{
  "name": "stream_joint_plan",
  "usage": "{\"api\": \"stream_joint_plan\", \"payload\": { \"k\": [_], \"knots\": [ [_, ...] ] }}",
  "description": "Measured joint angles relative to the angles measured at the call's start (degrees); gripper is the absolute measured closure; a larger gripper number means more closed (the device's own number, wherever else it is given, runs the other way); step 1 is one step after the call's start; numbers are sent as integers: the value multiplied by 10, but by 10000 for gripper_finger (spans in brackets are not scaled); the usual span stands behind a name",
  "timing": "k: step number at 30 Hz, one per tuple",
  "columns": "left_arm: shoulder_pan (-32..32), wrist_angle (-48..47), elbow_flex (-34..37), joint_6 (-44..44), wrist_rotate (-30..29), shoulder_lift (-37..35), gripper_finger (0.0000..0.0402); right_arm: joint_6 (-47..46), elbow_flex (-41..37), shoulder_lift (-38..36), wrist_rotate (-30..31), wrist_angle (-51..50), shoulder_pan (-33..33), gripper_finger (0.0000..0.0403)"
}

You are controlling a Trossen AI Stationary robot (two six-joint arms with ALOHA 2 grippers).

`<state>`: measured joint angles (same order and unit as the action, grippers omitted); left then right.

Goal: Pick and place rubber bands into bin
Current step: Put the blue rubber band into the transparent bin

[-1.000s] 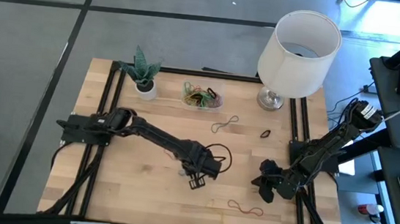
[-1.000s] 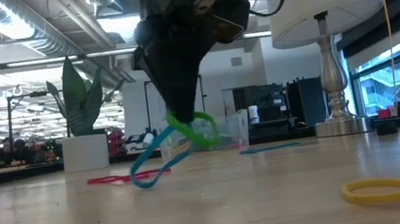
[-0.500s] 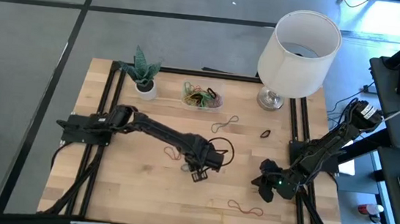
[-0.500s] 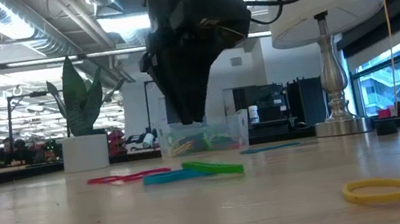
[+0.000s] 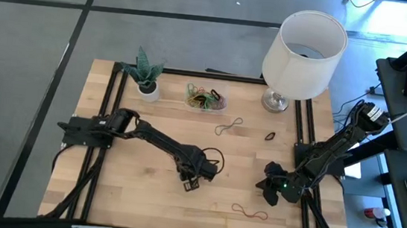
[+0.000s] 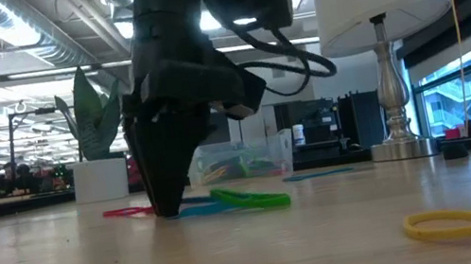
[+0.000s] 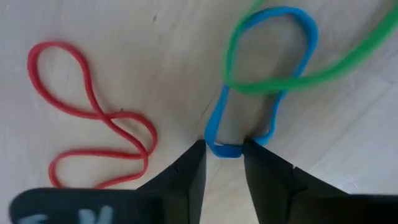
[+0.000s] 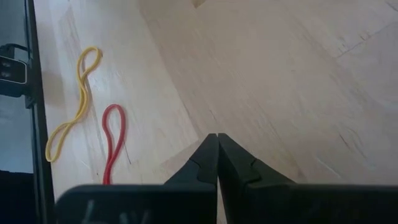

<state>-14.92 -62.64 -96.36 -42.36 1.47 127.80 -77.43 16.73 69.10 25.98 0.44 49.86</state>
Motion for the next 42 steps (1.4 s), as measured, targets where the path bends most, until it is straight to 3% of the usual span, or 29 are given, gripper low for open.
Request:
{"api": "stream_joint_plan", "payload": {
  "k": [7,14,20,25,35,42],
  "knots": [
    [1,5,-3,-20,1,0,391,1,0,0,0,-10,0,398],
    [-6,-117,-94,-37,-27,6,399,1,0,0,0,-17,0,398],
    [-7,-222,-203,-36,-103,6,399,1,0,0,0,-25,0,398],
    [15,-243,-283,2,-162,4,399,1,0,0,0,-29,0,398],
    [150,-237,-338,174,-202,4,399,-1,0,0,0,-29,0,398],
    [266,-161,-337,312,-238,4,400,-1,0,0,0,-18,-15,398]
  ]
}}
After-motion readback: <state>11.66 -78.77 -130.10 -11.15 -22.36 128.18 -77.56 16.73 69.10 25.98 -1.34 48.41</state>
